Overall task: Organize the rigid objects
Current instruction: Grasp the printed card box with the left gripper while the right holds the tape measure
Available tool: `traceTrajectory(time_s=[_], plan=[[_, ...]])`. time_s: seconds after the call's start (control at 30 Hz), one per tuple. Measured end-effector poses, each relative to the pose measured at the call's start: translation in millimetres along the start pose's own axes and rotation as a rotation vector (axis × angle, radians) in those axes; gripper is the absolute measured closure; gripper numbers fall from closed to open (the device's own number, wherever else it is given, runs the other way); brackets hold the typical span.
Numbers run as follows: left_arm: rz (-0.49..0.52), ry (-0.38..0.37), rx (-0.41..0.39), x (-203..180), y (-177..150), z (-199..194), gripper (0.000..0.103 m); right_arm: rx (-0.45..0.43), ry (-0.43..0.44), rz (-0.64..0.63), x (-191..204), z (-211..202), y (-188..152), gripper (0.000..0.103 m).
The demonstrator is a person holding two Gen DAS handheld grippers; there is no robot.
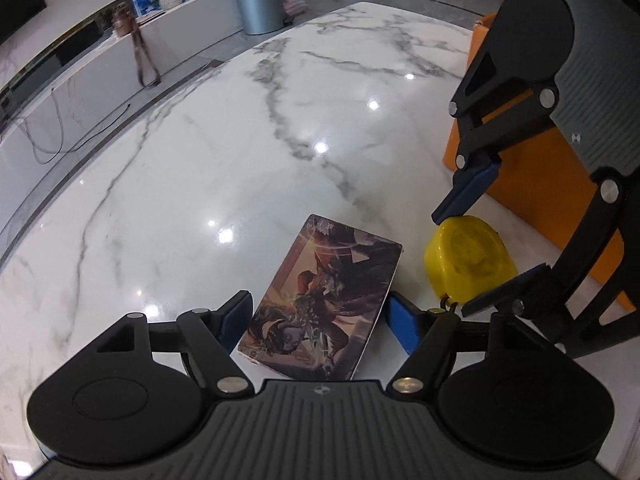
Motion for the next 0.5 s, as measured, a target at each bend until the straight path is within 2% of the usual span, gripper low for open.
traceTrajectory(time_s=[0.33, 0.4, 0.5], plan=[[-0.234, 0.105, 0.133, -11.8, -16.4, -19.8, 0.028, 0.001, -0.011, 0.008, 13.3, -2.6, -3.1, 0.053], [-0.257, 0.118, 0.131, -13.8, -18.1, -21.2, 0.027, 0.007, -0.012, 0.007, 16.1, -1.9, -5.0, 0.053], [-0.267, 0.126, 0.078, -16.0, -20.4, -18.8, 0.019, 0.013, -0.013, 0.006, 17.3, -1.4, -8.6, 0.053]])
Point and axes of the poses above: each gripper's, at about its wrist camera, not at the fingertips, and z roughly the way its jaws point, x to its left, y to its top, the point moved 1 cm from there along z, roughly the way its jaws point, and after that the axes turned 3 degrees about -z, right-handed, at the moved point
